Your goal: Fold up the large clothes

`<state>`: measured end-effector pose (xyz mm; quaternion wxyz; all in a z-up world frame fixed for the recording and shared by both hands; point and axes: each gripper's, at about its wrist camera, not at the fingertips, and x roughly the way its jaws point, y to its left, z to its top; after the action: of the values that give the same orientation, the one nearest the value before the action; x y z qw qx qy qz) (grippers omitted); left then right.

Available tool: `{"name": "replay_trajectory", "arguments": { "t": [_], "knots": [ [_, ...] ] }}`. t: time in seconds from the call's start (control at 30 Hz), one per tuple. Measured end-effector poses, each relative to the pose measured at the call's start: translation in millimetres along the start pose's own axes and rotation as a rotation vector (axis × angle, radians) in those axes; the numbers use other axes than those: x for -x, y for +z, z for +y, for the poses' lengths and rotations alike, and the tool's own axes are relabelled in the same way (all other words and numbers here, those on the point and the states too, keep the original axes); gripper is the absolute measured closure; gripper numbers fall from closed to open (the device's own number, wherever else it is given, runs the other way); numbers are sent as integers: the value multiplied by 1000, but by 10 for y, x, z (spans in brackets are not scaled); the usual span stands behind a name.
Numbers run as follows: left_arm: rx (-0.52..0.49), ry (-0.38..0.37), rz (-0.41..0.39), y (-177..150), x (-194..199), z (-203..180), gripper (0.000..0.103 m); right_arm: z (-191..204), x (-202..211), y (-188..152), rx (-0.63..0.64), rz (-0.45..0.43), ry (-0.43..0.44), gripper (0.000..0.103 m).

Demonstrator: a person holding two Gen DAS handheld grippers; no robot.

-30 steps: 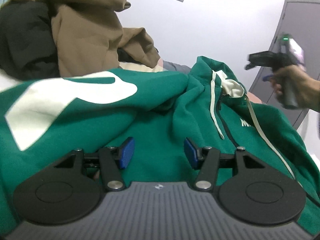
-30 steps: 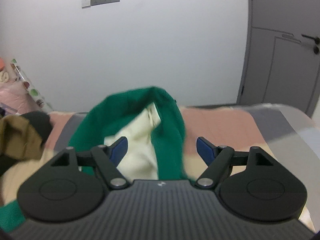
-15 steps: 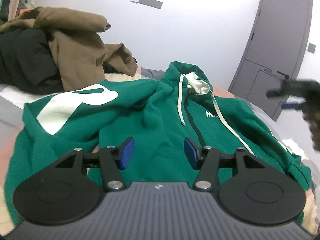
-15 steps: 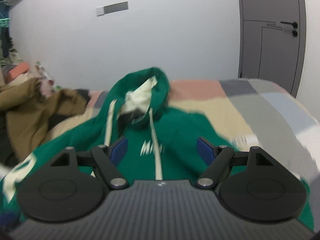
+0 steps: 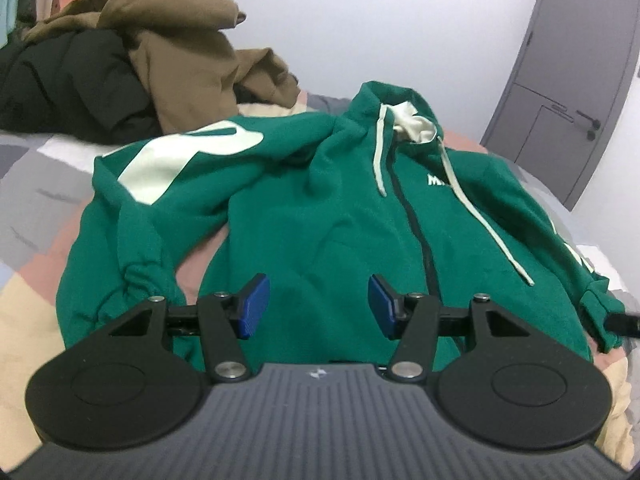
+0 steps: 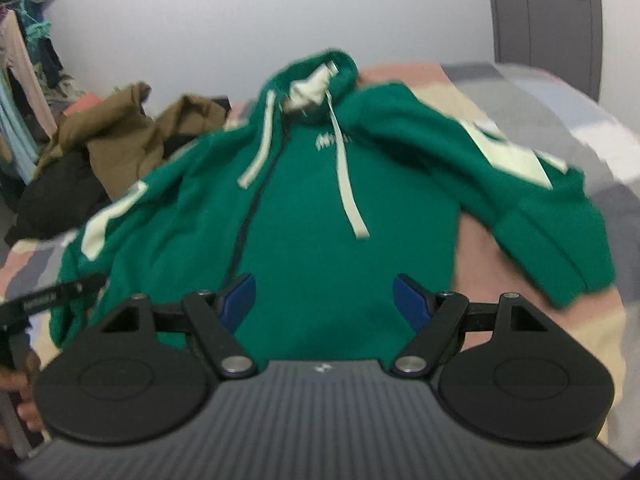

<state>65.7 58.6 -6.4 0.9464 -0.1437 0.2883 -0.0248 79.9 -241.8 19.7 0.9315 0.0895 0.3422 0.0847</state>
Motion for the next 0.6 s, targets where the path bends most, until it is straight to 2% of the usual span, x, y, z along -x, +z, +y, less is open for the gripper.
{"name": "replay_trajectory", "arguments": {
  "t": [0.17, 0.4, 0.5, 0.6],
  "knots": [
    [20, 14, 48, -55, -75, -3, 41, -143, 13, -182, -48, 44, 22, 26],
    [68, 58, 107, -59, -286, 112, 41, -425, -141, -279, -189, 80, -21, 26],
    [118, 78, 140, -71, -397, 225, 41, -511, -228, -287, -228, 91, -25, 26],
    [169, 65, 155, -78, -470, 312, 40, -598, -361, -318, -269, 124, -22, 26]
  ]
}}
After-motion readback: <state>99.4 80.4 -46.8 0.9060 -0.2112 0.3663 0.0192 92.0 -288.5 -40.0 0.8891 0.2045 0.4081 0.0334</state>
